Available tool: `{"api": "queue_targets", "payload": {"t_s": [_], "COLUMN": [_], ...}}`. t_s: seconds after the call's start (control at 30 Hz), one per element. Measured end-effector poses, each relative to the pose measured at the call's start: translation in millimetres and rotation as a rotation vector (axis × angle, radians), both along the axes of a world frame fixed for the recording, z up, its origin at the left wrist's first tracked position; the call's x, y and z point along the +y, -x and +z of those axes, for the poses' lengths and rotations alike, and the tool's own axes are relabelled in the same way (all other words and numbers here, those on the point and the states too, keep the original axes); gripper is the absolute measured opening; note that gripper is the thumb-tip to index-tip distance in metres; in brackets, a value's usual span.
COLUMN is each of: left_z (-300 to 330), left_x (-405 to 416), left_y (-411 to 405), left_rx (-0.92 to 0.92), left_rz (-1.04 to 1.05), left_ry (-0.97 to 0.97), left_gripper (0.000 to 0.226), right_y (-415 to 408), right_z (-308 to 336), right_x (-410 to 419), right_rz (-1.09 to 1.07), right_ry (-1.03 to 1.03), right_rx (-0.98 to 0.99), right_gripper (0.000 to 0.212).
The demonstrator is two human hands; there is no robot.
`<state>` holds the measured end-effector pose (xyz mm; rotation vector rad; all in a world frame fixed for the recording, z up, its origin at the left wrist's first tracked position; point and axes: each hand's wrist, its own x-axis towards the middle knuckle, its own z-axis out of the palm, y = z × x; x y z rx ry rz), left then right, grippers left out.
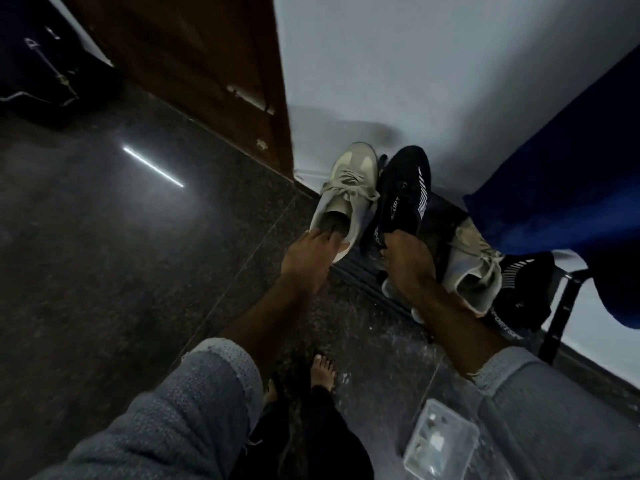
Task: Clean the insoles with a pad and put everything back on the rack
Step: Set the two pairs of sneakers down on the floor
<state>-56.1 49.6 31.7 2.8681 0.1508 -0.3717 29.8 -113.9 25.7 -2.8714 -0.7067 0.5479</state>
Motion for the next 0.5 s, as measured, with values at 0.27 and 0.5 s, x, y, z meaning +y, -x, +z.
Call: {"api": "queue_targets", "payload": {"t_s": [0.27, 0.5], "left_z": [4.6, -36.6], "left_x": [77.7, 149.1], "left_y": [77.0, 178.7], "left_rx": [0.058, 0.203], "left_rz": [0.241, 0.476], "left_ry": [0.059, 0.094], "left_gripper": [0.027, 0.025], "right_y": [47.4, 121.2], "right_z": [15.0, -40.7], "right_x": [107.9, 208.2], "right_rz": [0.281, 0.428], "right_ry": [0.044, 0.264], "right_rx": [0.046, 0.276], "right_gripper": [0.017, 0.025]}}
